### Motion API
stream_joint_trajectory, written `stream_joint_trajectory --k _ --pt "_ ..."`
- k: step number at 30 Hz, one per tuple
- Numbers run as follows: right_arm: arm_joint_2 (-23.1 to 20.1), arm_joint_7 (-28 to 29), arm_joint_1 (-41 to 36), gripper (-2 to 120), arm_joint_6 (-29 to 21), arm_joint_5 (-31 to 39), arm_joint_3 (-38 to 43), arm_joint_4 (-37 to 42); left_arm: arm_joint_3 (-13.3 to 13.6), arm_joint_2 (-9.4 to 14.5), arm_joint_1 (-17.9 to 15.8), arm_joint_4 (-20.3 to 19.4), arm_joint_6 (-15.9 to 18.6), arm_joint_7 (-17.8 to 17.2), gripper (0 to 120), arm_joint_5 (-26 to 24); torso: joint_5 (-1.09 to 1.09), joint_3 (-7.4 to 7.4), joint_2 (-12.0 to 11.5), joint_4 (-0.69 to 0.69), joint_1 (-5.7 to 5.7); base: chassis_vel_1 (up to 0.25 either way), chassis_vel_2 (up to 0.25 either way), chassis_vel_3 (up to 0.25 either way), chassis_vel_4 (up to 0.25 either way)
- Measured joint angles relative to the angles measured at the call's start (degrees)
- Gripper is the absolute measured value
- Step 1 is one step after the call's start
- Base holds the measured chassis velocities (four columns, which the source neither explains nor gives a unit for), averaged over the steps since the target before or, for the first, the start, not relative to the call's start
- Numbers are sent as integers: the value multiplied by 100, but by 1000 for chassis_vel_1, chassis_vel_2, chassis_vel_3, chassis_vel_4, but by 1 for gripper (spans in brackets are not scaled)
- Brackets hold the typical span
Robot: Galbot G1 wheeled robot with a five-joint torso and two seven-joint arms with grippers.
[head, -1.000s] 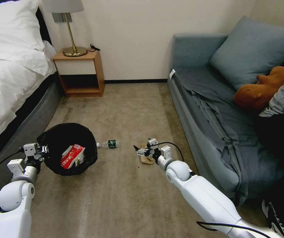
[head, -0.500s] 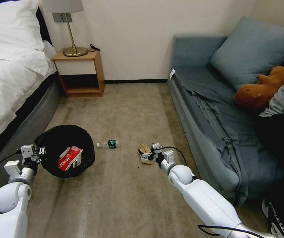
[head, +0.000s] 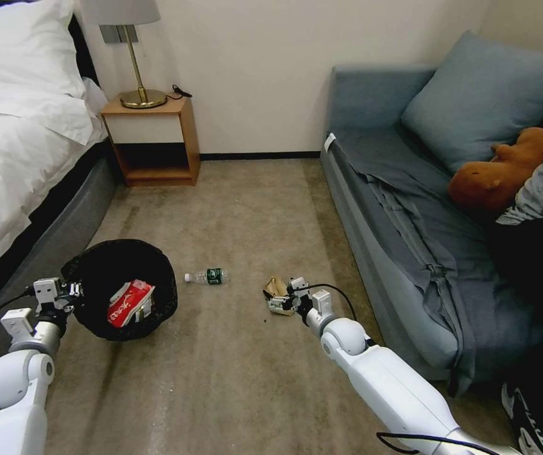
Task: Pick up the trash bin, then pick up the garbage on the floor and place it into the trash bin.
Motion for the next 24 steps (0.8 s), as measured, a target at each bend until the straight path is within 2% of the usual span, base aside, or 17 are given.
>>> stream_joint_trajectory --k 24 --pt "10 -12 -134 100 28 -65 69 2 -18 -27 67 11 -46 58 4 -6 0 0 0 -1 0 -12 18 12 -17"
